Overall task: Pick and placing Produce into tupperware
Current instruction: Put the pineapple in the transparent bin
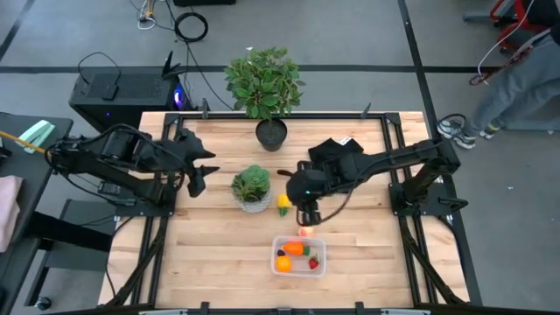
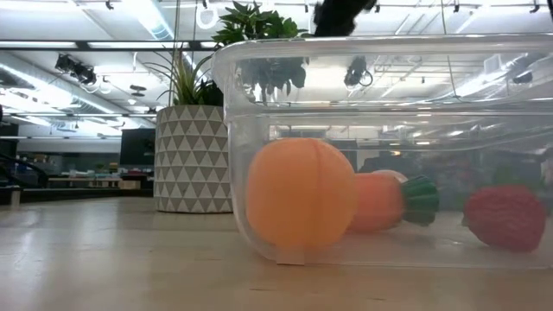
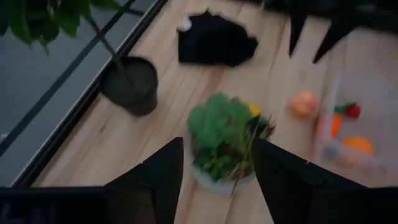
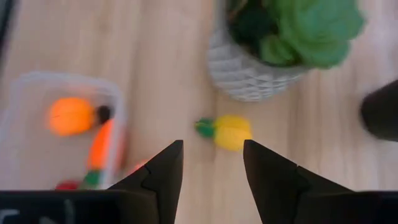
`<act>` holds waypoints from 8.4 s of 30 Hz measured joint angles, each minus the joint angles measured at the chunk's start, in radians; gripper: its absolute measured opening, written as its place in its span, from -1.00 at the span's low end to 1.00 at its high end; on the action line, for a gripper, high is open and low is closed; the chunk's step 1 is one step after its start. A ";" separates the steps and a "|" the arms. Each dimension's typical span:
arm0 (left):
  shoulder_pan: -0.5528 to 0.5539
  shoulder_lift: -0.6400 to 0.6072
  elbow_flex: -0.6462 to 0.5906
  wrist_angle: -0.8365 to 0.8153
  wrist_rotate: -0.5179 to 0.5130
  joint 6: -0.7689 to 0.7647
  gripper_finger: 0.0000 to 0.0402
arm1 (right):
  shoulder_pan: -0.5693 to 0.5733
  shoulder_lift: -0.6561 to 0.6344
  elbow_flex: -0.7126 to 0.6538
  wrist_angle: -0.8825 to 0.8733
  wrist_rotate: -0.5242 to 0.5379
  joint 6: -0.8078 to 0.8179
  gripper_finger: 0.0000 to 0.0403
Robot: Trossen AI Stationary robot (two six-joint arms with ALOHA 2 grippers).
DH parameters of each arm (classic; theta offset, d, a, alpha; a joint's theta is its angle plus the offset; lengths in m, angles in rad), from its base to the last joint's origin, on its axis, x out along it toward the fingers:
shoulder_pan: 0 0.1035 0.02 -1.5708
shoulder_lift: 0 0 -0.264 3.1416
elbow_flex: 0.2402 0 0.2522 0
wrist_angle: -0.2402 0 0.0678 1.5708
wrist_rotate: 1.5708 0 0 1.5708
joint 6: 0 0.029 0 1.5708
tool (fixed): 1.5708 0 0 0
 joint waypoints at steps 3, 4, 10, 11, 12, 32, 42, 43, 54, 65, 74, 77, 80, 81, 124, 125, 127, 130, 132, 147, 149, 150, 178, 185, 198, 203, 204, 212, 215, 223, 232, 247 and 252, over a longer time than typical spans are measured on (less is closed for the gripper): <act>0.000 -0.006 0.000 -0.066 0.000 0.018 0.00 | -0.042 0.065 0.015 -0.006 0.014 0.100 -0.06; 0.000 -0.008 0.000 -0.087 0.000 0.025 0.00 | -0.054 0.085 0.016 -0.004 0.006 0.136 -0.04; 0.000 -0.021 0.000 -0.111 0.000 0.085 -0.04 | -0.089 0.175 0.020 0.005 -0.090 0.221 0.24; 0.000 -0.024 0.000 -0.111 0.000 0.092 -0.04 | -0.088 0.183 0.020 0.004 -0.101 0.221 0.30; 0.000 -0.026 0.000 -0.111 -0.001 0.098 -0.03 | -0.087 0.188 0.020 0.007 -0.110 0.222 0.36; 0.000 -0.043 0.000 -0.109 -0.001 0.125 -0.07 | -0.052 0.198 0.019 0.018 0.103 -0.184 0.65; 0.001 -0.042 0.000 -0.096 -0.006 0.118 -0.08 | -0.039 0.189 -0.022 -0.030 0.303 -0.447 0.61; 0.001 -0.042 0.000 -0.093 -0.007 0.113 -0.09 | -0.037 0.190 -0.037 -0.048 0.305 -0.457 0.61; 0.003 -0.041 0.000 -0.078 -0.015 0.006 -0.11 | -0.035 0.060 -0.285 -0.134 0.232 -0.218 0.51; 0.003 -0.041 0.000 -0.075 -0.015 -0.091 -0.13 | 0.003 -0.416 -0.646 0.020 0.126 -0.076 0.30; 0.003 -0.041 0.000 -0.075 -0.015 -0.108 -0.14 | 0.061 -0.488 -0.869 0.319 0.120 -0.414 0.32; 0.003 -0.041 0.000 -0.075 -0.015 -0.116 -0.14 | 0.059 -0.449 -0.872 0.384 0.122 -0.524 0.33; 0.003 -0.041 0.000 -0.075 -0.015 -0.116 -0.14 | 0.051 -0.403 -0.864 0.438 0.122 -0.614 0.33; 0.003 -0.041 0.000 -0.075 -0.015 -0.116 -0.14 | 0.045 -0.389 -0.861 0.453 0.123 -0.625 0.33; 0.003 -0.041 -0.001 -0.091 -0.015 -0.158 -0.14 | -0.145 0.011 -0.492 0.551 -0.166 -0.919 0.44; 0.003 -0.041 -0.001 -0.091 -0.015 -0.158 -0.14 | -0.145 0.012 -0.492 0.549 -0.171 -0.919 0.47; 0.003 -0.041 -0.001 -0.091 -0.015 -0.158 -0.14 | -0.145 0.021 -0.491 0.563 -0.172 -0.920 0.51; 0.003 -0.041 -0.001 -0.092 -0.015 -0.157 -0.14 | -0.145 0.039 -0.491 0.571 -0.171 -0.920 0.57; 0.003 -0.041 -0.001 -0.094 -0.015 -0.157 -0.15 | -0.145 0.052 -0.491 0.564 -0.163 -0.921 0.59; 0.003 -0.041 -0.001 -0.104 -0.015 -0.159 -0.16 | -0.144 0.058 -0.492 0.594 -0.146 -0.935 0.58; 0.003 -0.041 -0.001 -0.104 -0.015 -0.160 -0.16 | -0.144 0.058 -0.492 0.594 -0.146 -0.955 0.58; 0.003 -0.041 -0.001 -0.104 -0.015 -0.161 -0.16 | -0.144 0.058 -0.492 0.594 -0.146 -0.965 0.58; 0.003 -0.041 -0.001 -0.104 -0.015 -0.167 -0.16 | -0.170 0.058 -0.492 0.576 -0.170 -0.972 0.58; 0.003 -0.041 -0.001 -0.105 -0.015 -0.166 -0.16 | -0.170 0.058 -0.476 0.574 -0.169 -0.945 0.58; 0.003 -0.041 -0.001 -0.128 -0.015 -0.166 -0.16 | -0.189 0.248 -0.256 0.454 -0.147 -0.879 0.58; 0.003 -0.041 -0.001 -0.136 -0.015 -0.166 -0.16 | -0.214 0.276 -0.201 0.378 -0.226 -0.841 0.58; 0.003 -0.041 -0.001 -0.140 -0.015 -0.166 -0.16 | -0.217 0.278 -0.201 0.361 -0.241 -0.838 0.58; 0.003 -0.041 -0.001 -0.163 -0.015 -0.166 -0.16 | -0.207 0.283 -0.202 0.370 -0.348 -0.705 0.50; 0.003 -0.041 -0.001 -0.164 -0.015 -0.166 -0.16 | -0.203 0.284 -0.203 0.398 -0.339 -0.669 0.45; 0.003 -0.041 -0.001 -0.169 -0.015 -0.167 -0.16 | -0.197 0.284 -0.203 0.417 -0.349 -0.598 0.42; 0.003 -0.041 -0.001 -0.170 -0.015 -0.167 -0.16 | -0.167 0.284 -0.205 0.422 -0.353 -0.567 0.39; 0.003 -0.041 -0.001 -0.170 -0.015 -0.168 -0.16 | -0.156 0.284 -0.250 0.445 -0.353 -0.507 0.24; 0.003 -0.041 -0.001 -0.170 -0.015 -0.168 -0.16 | -0.155 0.284 -0.250 0.455 -0.359 -0.481 0.24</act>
